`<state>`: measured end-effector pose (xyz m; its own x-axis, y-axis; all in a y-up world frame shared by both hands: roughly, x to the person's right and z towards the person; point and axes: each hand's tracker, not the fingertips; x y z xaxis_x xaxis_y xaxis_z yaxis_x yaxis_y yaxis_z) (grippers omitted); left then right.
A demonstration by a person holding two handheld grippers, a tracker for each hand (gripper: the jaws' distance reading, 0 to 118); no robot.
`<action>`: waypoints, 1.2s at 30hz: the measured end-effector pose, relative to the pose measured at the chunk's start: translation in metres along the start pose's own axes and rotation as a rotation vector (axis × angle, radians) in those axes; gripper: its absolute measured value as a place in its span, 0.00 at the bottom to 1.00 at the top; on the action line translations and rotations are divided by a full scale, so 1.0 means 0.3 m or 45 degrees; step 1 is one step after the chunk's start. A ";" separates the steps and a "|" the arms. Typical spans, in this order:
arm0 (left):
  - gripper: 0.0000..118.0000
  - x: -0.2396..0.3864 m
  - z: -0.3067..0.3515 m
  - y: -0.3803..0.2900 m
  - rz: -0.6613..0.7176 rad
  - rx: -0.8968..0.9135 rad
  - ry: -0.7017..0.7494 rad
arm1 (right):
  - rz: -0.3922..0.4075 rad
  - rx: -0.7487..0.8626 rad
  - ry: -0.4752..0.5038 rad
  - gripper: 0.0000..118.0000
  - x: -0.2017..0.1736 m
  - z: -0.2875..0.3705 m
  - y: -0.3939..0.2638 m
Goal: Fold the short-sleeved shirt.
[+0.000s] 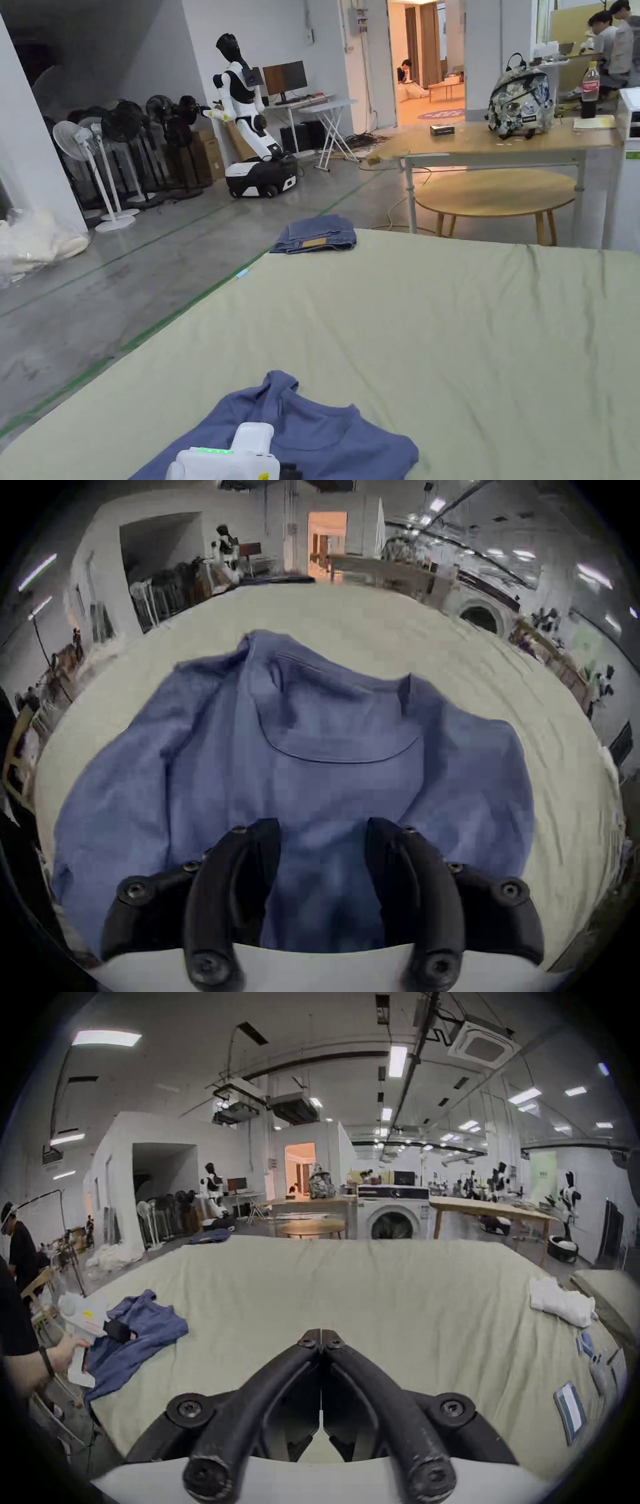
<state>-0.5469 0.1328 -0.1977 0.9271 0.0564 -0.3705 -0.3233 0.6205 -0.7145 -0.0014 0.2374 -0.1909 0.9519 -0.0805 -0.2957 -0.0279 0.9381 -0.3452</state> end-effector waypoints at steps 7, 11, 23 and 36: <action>0.00 -0.031 -0.022 0.058 0.055 -0.042 -0.072 | -0.103 -0.010 0.030 0.00 0.046 0.024 -0.028; 0.00 -0.109 0.213 0.203 0.342 0.293 -0.210 | -0.111 0.018 0.024 0.00 0.072 0.060 -0.014; 0.00 0.068 0.937 0.878 -0.094 0.848 -0.088 | -0.258 0.087 -0.031 0.00 0.171 0.146 -0.009; 0.00 1.210 0.262 0.090 -0.470 0.204 -0.790 | -0.292 0.175 -0.248 0.00 0.310 0.379 0.006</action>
<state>-0.2041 0.2315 -0.3047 0.9224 0.2238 0.3147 0.0182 0.7887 -0.6145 0.1220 0.2698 -0.1176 0.9695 -0.2410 -0.0440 0.2223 0.9408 -0.2560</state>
